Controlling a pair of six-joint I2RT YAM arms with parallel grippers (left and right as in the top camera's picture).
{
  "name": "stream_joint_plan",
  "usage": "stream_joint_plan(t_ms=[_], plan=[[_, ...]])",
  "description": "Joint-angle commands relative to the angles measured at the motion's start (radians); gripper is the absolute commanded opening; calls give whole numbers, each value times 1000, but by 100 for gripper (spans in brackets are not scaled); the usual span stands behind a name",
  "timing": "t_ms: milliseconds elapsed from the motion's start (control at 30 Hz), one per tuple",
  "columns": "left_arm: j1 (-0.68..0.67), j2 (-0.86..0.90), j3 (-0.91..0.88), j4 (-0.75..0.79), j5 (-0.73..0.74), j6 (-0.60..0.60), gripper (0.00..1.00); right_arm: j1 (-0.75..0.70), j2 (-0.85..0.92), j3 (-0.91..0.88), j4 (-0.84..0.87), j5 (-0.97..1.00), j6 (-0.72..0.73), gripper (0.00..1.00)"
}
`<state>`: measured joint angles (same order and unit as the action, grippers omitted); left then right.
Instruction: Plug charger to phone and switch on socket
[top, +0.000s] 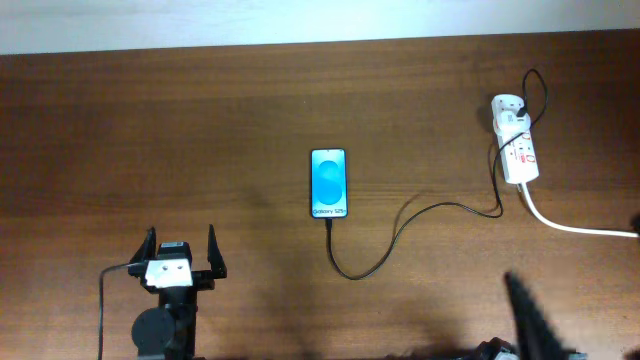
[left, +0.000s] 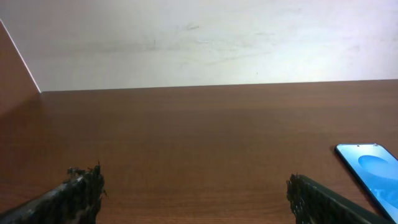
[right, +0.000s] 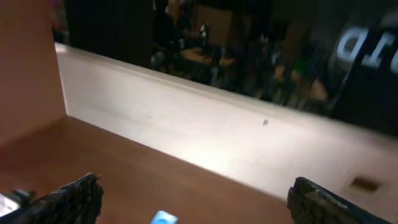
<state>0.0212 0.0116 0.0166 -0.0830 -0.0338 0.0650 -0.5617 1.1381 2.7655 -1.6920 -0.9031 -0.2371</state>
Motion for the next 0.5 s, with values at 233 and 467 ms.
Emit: stream_joint_plan(t_ms=[233,467], plan=[[1,-5,-7,2,-11,19,99,180,-137,-205,7,200,-156,99],[1,-5,-7,2,-11,19,99,355,-478,-971,460,253,-155,99]])
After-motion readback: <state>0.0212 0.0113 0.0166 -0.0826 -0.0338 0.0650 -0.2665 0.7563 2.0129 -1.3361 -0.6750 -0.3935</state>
